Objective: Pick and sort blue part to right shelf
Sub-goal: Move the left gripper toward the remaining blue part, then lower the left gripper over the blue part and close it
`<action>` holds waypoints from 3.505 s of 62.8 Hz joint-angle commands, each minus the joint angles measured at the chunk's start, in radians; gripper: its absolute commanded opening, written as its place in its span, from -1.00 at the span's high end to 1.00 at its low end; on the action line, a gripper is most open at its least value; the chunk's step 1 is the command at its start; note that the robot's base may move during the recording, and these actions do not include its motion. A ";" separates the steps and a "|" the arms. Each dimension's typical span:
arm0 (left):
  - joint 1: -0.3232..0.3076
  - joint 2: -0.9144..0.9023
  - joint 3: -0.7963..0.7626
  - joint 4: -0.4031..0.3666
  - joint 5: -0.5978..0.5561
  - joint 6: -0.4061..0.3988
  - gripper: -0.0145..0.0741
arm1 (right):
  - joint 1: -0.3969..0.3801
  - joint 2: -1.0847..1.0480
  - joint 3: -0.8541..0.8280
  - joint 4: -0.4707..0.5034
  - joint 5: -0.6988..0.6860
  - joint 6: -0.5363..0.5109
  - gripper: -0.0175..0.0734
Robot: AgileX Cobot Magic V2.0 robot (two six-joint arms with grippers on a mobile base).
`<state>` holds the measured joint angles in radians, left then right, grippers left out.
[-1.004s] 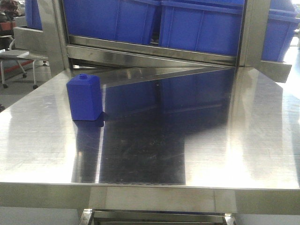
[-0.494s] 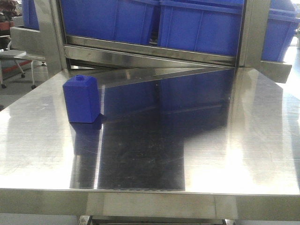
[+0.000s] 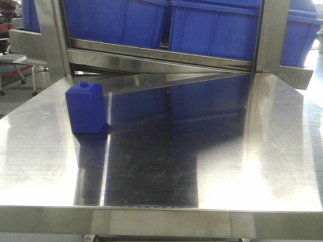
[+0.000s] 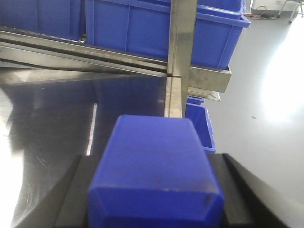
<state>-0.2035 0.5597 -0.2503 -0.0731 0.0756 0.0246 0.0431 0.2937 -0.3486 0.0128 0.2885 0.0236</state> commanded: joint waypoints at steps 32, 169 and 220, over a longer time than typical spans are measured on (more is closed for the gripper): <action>-0.131 0.323 -0.280 -0.005 -0.099 -0.197 -0.26 | -0.003 0.005 -0.028 -0.002 -0.092 -0.005 -0.33; -0.248 1.281 -1.327 0.085 0.989 -0.395 -0.75 | -0.003 0.005 -0.028 -0.002 -0.092 -0.005 -0.33; -0.261 1.312 -1.327 0.096 0.992 -0.395 -0.33 | -0.003 0.005 -0.028 -0.002 -0.092 -0.005 -0.33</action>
<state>-0.4588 1.9247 -1.5441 0.0207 1.0774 -0.3589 0.0431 0.2937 -0.3486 0.0128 0.2885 0.0219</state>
